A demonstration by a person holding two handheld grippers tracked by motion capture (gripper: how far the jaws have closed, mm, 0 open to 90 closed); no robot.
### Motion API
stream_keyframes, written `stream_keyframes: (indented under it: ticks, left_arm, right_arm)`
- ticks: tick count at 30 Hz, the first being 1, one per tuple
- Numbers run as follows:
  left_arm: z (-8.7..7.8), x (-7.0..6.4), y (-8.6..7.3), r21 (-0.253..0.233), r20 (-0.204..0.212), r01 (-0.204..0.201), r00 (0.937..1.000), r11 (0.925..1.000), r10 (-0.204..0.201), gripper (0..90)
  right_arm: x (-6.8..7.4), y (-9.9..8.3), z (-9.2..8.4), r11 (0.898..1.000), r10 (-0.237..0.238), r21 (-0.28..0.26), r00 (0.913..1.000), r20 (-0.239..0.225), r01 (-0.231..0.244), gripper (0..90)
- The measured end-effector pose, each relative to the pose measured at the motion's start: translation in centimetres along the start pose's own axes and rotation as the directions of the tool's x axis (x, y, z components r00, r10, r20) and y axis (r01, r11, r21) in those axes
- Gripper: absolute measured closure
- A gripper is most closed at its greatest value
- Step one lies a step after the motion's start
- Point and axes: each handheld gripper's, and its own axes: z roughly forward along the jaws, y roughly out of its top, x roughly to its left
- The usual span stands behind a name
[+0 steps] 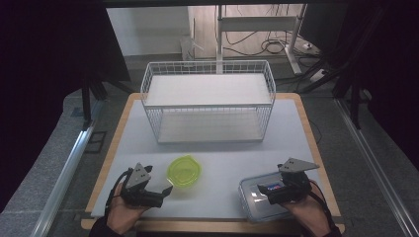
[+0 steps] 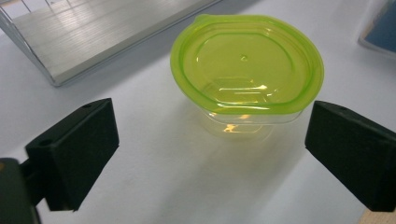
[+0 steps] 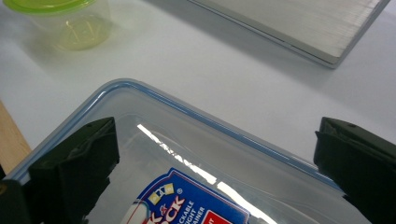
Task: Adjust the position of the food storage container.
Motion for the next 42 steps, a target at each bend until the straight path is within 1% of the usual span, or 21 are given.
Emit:
stream_keyframes:
  ticks: [5,7,12,16,19,20,23,24,26,27,28,29,31,32,33,35,36,37,39,40,42]
  left_arm:
    - [0.0,0.3,-0.1,-0.009,0.0,0.031,0.9995,0.9995,-0.031,6.0]
    - [0.1,0.3,-0.1,-0.008,0.005,0.035,0.9994,0.9994,-0.035,7.0]
    - [0.2,0.2,0.1,0.004,0.023,0.028,0.9993,0.9996,-0.028,9.1]
    - [0.2,0.1,0.2,0.015,0.045,0.02,0.9988,0.9997,-0.021,14.1]
    - [0.0,-0.1,0.5,0.021,0.061,0.008,0.9981,0.9998,-0.009,21.2]
    - [-0.2,-0.2,0.8,0.014,0.062,0.013,0.998,0.9998,-0.014,29.5]
    - [-0.4,-0.4,1.5,-0.003,0.059,0.015,0.9981,0.9999,-0.015,42.3]
    - [-0.4,-0.4,1.5,-0.003,0.059,0.015,0.9981,0.9999,-0.015,49.3]
    - [-0.2,-0.7,2.2,-0.003,0.087,0.009,0.9962,1.0,-0.008,60.2]
    - [-0.2,-0.7,2.2,-0.003,0.087,0.009,0.9962,1.0,-0.008,69.1]
    - [0.0,-0.9,2.4,0.001,0.102,0.004,0.9948,1.0,-0.004,69.1]
    - [0.2,-1.0,2.6,0.001,0.104,0.007,0.9945,1.0,-0.008,74.6]
    - [0.7,-1.2,3.0,0.004,0.129,0.007,0.9916,1.0,-0.007,86.9]
    - [0.9,-1.2,3.2,0.001,0.139,0.012,0.9903,0.9999,-0.012,89.9]
    - [1.6,-1.4,3.6,0.005,0.174,0.018,0.9845,0.9998,-0.019,90.0]
    - [2.3,-1.9,4.2,0.015,0.193,0.007,0.9812,0.9999,-0.01,90.0]
    - [2.3,-1.9,4.2,0.015,0.193,0.007,0.9812,0.9999,-0.01,90.0]
    - [3.3,-2.5,4.7,0.023,0.208,-0.014,0.978,0.9996,0.009,90.0]
    - [4.2,-3.1,5.2,0.037,0.203,-0.051,0.9783,0.998,0.043,90.0]
    - [4.2,-3.1,5.2,0.037,0.203,-0.051,0.9783,0.998,0.043,90.0]
    - [5.1,-3.4,5.6,0.046,0.206,-0.062,0.9772,0.997,0.051,90.0]
  right_arm:
    - [-0.1,-0.1,-0.1,1.0,0.02,-0.007,0.9998,0.009,-0.02,3.0]
    - [-0.3,-0.1,-0.1,0.999,0.051,-0.016,0.9986,0.01,-0.051,3.8]
    - [-0.3,-0.1,-0.2,0.998,0.061,-0.014,0.9981,0.012,-0.06,4.4]
    - [-0.3,-0.1,-0.1,0.998,0.064,-0.016,0.9978,0.015,-0.064,4.4]
    - [-0.4,0.0,-0.2,0.997,0.076,-0.029,0.997,0.015,-0.076,4.4]
    - [-0.4,0.0,-0.4,0.996,0.079,-0.036,0.9967,0.019,-0.078,4.4]
    - [-0.4,0.1,-0.6,0.996,0.078,-0.047,0.9966,0.025,-0.077,4.7]
    - [-0.4,0.1,-0.6,0.996,0.078,-0.047,0.9966,0.025,-0.077,4.7]
    - [-0.3,0.2,-0.6,0.996,0.074,-0.048,0.9969,0.028,-0.073,4.8]
    - [-0.3,0.2,-0.6,0.996,0.074,-0.048,0.9969,0.028,-0.073,4.8]
    - [-0.3,0.2,-0.6,0.996,0.074,-0.047,0.9968,0.03,-0.072,4.8]
    - [-0.3,0.2,-0.6,0.996,0.073,-0.044,0.9968,0.032,-0.072,4.9]
    - [-0.3,0.2,-0.5,0.997,0.072,-0.04,0.9967,0.037,-0.071,5.3]
    - [-0.3,0.2,-0.5,0.997,0.073,-0.039,0.9966,0.039,-0.071,5.6]
    - [-0.4,0.2,-0.5,0.997,0.073,-0.039,0.9963,0.045,-0.071,6.1]
    - [-0.4,0.2,-0.6,0.997,0.072,-0.042,0.9962,0.049,-0.07,6.5]
    - [-0.4,0.2,-0.6,0.997,0.072,-0.042,0.9962,0.049,-0.07,6.5]
    - [-0.4,0.2,-0.6,0.996,0.077,-0.045,0.9959,0.047,-0.075,7.0]
    - [-0.4,0.2,-0.7,0.996,0.081,-0.046,0.9959,0.041,-0.079,7.5]
    - [-0.4,0.2,-0.7,0.996,0.081,-0.046,0.9959,0.041,-0.079,7.5]
    - [-0.3,0.2,-0.6,0.996,0.078,-0.042,0.9961,0.041,-0.077,7.9]
